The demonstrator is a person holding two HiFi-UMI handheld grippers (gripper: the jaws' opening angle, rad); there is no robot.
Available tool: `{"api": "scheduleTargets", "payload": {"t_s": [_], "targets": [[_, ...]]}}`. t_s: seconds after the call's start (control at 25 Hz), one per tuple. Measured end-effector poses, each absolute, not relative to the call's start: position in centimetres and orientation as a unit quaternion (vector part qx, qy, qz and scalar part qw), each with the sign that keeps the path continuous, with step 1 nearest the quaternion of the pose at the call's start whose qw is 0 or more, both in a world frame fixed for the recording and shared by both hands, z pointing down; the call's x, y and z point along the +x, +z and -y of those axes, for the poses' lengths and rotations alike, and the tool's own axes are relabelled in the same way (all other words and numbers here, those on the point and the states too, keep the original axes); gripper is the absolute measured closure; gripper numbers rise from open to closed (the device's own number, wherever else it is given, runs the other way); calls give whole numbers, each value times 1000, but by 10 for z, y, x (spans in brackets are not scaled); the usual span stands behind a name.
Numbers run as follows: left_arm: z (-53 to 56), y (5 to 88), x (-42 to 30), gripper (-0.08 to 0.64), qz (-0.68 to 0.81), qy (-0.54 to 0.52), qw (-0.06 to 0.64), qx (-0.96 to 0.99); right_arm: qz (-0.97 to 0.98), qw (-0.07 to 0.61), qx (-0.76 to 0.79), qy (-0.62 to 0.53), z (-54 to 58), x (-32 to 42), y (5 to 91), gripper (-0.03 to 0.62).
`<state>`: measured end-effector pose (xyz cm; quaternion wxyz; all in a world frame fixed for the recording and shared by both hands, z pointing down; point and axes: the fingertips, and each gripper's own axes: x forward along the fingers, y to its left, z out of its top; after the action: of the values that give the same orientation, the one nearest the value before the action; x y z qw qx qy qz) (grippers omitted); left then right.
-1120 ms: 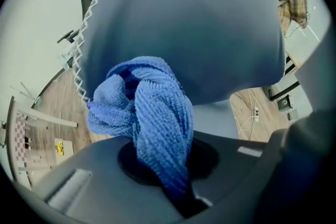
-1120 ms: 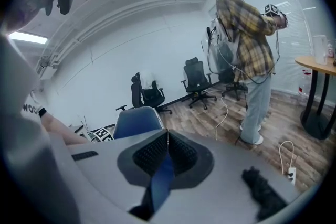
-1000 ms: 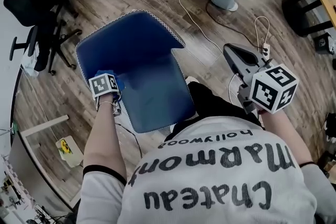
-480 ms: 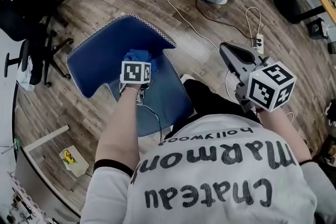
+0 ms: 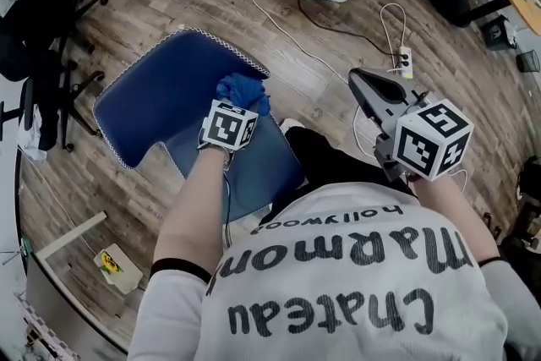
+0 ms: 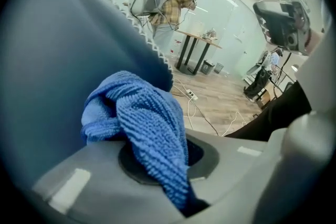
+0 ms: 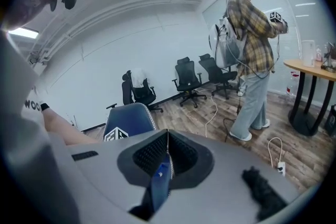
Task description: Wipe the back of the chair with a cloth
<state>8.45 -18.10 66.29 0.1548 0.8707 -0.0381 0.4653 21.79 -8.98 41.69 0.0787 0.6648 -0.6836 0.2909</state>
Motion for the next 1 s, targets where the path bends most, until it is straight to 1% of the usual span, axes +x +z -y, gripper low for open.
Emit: {"api": "scheduleTargets", "payload": {"t_s": [0.08,0.16,0.2,0.36,0.48,0.6,0.68,0.8,1.0], "targets": [[194,675,59,522,74,495,145,854,691,81,655,293,96,212,418,577],[215,688,19,523,119,532,128,828,701,84,644,295,105,206,420,577],[225,692,-6,523,145,547,132,814,706,85,638,296,109,202,421,577],[258,697,-122,523,286,576,195,741,731,91,605,302,131,179,428,577],[260,702,-204,523,383,573,269,672,752,101,574,307,147,157,436,577],[254,704,-254,523,440,559,314,629,766,108,548,317,160,139,445,577],[255,706,-265,523,445,560,314,624,769,111,540,323,165,133,452,577],[263,714,-255,523,432,570,300,631,765,119,541,329,166,134,459,577],[279,723,-187,523,397,560,288,668,745,110,560,347,165,163,471,577]]}}
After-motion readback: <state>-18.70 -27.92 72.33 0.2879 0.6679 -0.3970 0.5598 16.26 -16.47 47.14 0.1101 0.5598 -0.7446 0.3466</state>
